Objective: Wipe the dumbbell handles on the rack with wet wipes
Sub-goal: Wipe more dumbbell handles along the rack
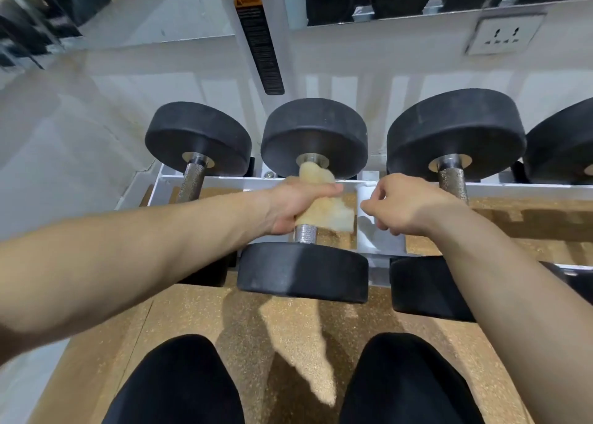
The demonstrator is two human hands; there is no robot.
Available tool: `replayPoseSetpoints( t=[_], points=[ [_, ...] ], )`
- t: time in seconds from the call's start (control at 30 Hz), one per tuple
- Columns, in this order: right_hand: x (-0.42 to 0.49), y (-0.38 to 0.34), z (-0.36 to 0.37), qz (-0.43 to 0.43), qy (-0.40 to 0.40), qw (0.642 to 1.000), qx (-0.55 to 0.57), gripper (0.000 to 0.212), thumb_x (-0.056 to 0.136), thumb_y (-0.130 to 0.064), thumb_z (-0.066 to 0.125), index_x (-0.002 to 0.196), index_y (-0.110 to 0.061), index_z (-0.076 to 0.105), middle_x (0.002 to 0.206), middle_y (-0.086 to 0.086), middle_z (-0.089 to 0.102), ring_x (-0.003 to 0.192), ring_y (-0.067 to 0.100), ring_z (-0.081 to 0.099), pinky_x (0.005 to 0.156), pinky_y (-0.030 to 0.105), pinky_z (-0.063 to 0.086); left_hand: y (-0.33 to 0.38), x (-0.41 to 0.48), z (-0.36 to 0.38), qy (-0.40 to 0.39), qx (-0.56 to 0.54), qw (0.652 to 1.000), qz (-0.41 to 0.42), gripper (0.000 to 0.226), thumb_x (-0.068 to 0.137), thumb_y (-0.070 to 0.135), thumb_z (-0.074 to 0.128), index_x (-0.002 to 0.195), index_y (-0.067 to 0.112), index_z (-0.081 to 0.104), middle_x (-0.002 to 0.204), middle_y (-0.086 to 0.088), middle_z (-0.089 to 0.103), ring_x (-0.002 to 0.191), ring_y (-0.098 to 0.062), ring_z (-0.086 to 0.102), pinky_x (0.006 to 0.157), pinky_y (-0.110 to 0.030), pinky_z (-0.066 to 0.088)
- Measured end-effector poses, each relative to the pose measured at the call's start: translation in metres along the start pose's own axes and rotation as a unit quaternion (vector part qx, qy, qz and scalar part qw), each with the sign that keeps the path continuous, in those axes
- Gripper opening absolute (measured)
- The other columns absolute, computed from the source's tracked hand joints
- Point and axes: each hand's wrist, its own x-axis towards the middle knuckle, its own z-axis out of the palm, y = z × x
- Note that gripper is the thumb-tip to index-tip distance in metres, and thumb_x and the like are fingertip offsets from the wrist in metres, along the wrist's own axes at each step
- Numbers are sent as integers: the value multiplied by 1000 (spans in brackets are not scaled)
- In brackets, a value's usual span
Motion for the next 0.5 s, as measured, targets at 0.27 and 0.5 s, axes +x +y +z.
replayPoseSetpoints(
  t=[0.27,0.5],
  points=[
    [15,2,5,1,4,996,-88,26,94,-39,48,74,-22,53,80,2,61,81,25,62,72,36,51,7,-15,0,44,243,967,-65,22,93,23,73,90,13,53,78,-5,52,58,-14,49,47,-22,36],
    [22,-4,3,18,10,990,-137,15,90,-29,48,87,-23,61,91,1,62,83,24,61,57,30,36,8,0,0,-26,41,996,-75,15,90,26,74,90,13,67,72,-5,74,62,-18,71,65,-32,58]
  ],
)
